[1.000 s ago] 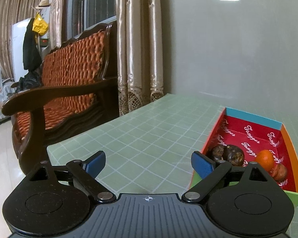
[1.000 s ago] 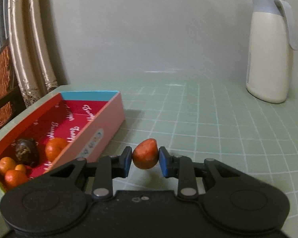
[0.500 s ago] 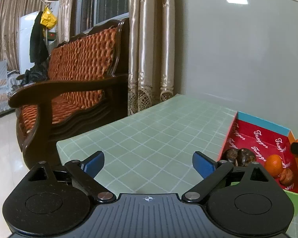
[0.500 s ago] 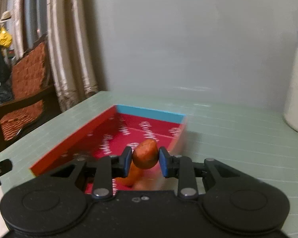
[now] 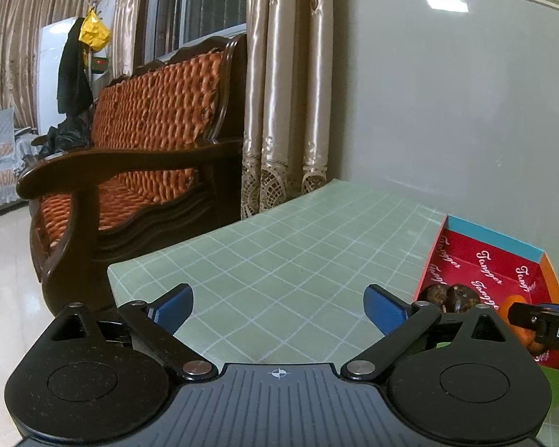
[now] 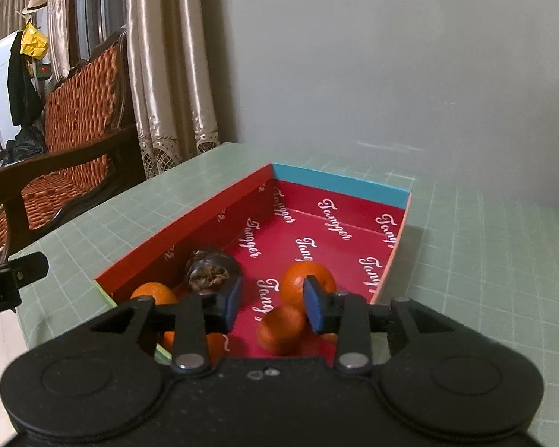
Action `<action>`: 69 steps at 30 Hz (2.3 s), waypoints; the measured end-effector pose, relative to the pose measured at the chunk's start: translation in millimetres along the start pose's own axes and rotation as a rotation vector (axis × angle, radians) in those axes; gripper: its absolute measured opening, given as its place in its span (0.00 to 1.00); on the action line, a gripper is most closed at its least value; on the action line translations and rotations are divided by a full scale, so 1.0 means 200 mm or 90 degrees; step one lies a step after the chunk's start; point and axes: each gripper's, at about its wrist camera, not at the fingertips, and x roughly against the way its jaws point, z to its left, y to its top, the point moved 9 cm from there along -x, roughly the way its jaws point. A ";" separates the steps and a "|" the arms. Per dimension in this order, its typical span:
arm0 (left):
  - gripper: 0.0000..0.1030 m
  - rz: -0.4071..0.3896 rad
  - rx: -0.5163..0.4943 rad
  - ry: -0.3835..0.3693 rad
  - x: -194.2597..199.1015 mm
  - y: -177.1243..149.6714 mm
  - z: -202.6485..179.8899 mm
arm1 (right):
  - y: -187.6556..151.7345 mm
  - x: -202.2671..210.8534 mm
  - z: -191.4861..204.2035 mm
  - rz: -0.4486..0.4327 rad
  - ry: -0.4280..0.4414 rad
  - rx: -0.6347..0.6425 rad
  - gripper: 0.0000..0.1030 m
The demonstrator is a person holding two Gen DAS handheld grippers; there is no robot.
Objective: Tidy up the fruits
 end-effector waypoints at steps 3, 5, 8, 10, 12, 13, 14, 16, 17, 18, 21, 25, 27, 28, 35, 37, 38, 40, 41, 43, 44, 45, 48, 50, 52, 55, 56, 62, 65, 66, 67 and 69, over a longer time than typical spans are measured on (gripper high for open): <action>0.96 0.004 -0.011 -0.003 0.00 0.00 -0.03 | 0.00 0.04 -0.02 -0.010 0.001 -0.013 0.51; 0.97 0.002 -0.021 -0.007 0.01 -0.01 -0.05 | 0.01 0.09 -0.04 -0.029 -0.005 -0.022 0.66; 0.97 -0.006 -0.042 -0.013 0.03 -0.01 -0.11 | 0.01 0.18 -0.07 -0.047 -0.017 -0.023 0.68; 0.99 -0.013 -0.062 -0.016 0.05 -0.01 -0.15 | 0.01 0.23 -0.10 -0.053 -0.023 -0.030 0.72; 1.00 -0.022 -0.082 -0.020 0.08 -0.02 -0.19 | 0.00 0.27 -0.12 -0.057 -0.032 -0.034 0.78; 1.00 -0.024 -0.093 -0.024 0.09 -0.02 -0.21 | 0.00 0.30 -0.13 -0.061 -0.036 -0.036 0.80; 1.00 -0.023 -0.102 -0.031 0.10 -0.03 -0.23 | -0.01 0.33 -0.14 -0.064 -0.041 -0.036 0.81; 1.00 -0.010 -0.120 -0.051 0.11 -0.04 -0.28 | -0.03 0.38 -0.16 -0.065 -0.052 -0.037 0.86; 1.00 -0.003 -0.125 -0.059 0.13 -0.04 -0.30 | -0.04 0.42 -0.17 -0.065 -0.057 -0.039 0.87; 1.00 -0.002 -0.129 -0.064 0.15 -0.04 -0.31 | -0.05 0.45 -0.18 -0.065 -0.063 -0.041 0.89; 1.00 -0.006 -0.133 -0.082 0.28 -0.01 -0.35 | -0.08 0.55 -0.22 -0.072 -0.071 -0.060 0.91; 1.00 -0.005 -0.118 -0.116 0.46 0.04 -0.38 | -0.09 0.70 -0.29 -0.086 -0.079 -0.101 0.95; 1.00 -0.010 -0.114 -0.126 0.55 0.06 -0.38 | -0.09 0.77 -0.31 -0.095 -0.082 -0.110 0.96; 1.00 -0.013 -0.114 -0.128 0.60 0.07 -0.38 | -0.10 0.81 -0.31 -0.100 -0.084 -0.113 0.97; 1.00 -0.009 -0.119 -0.169 0.81 0.07 -0.38 | -0.12 0.98 -0.28 -0.121 -0.093 -0.107 0.98; 1.00 -0.015 -0.121 -0.173 0.85 0.07 -0.37 | -0.12 1.02 -0.26 -0.126 -0.095 -0.106 0.98; 1.00 -0.017 -0.123 -0.175 0.88 0.08 -0.36 | -0.12 1.03 -0.26 -0.128 -0.096 -0.104 0.98; 1.00 -0.018 -0.122 -0.181 0.90 0.08 -0.36 | -0.12 1.07 -0.24 -0.131 -0.099 -0.099 0.98; 1.00 -0.018 -0.121 -0.184 0.92 0.08 -0.36 | -0.12 1.08 -0.23 -0.133 -0.098 -0.096 0.98; 1.00 -0.018 -0.117 -0.186 0.93 0.09 -0.36 | -0.11 1.10 -0.22 -0.137 -0.099 -0.090 0.99; 1.00 -0.019 -0.115 -0.189 0.94 0.09 -0.36 | -0.11 1.11 -0.21 -0.139 -0.099 -0.088 0.99; 1.00 -0.020 -0.115 -0.191 0.95 0.10 -0.36 | -0.11 1.12 -0.20 -0.140 -0.098 -0.084 0.99; 1.00 -0.017 -0.113 -0.195 0.95 0.10 -0.37 | -0.10 1.11 -0.19 -0.139 -0.094 -0.080 0.99; 1.00 -0.015 -0.112 -0.196 0.95 0.10 -0.37 | -0.10 1.10 -0.19 -0.138 -0.093 -0.082 0.99; 1.00 -0.014 -0.112 -0.195 0.95 0.10 -0.37 | -0.10 1.09 -0.19 -0.136 -0.094 -0.085 0.99; 1.00 -0.012 -0.114 -0.191 0.94 0.09 -0.37 | -0.11 1.09 -0.19 -0.133 -0.092 -0.088 0.99; 1.00 -0.009 -0.114 -0.190 0.94 0.09 -0.37 | -0.11 1.08 -0.19 -0.132 -0.092 -0.088 0.99; 1.00 -0.004 -0.108 -0.188 0.92 0.09 -0.36 | -0.12 1.08 -0.19 -0.131 -0.092 -0.088 0.99; 1.00 -0.003 -0.109 -0.187 0.91 0.09 -0.36 | -0.12 1.08 -0.19 -0.129 -0.091 -0.087 0.99; 1.00 -0.004 -0.109 -0.187 0.91 0.09 -0.36 | -0.12 1.08 -0.19 -0.129 -0.090 -0.087 0.99; 1.00 -0.004 -0.110 -0.187 0.91 0.09 -0.36 | -0.12 1.08 -0.19 -0.128 -0.089 -0.086 0.99; 1.00 -0.006 -0.111 -0.187 0.91 0.09 -0.36 | -0.12 1.08 -0.18 -0.127 -0.090 -0.084 0.99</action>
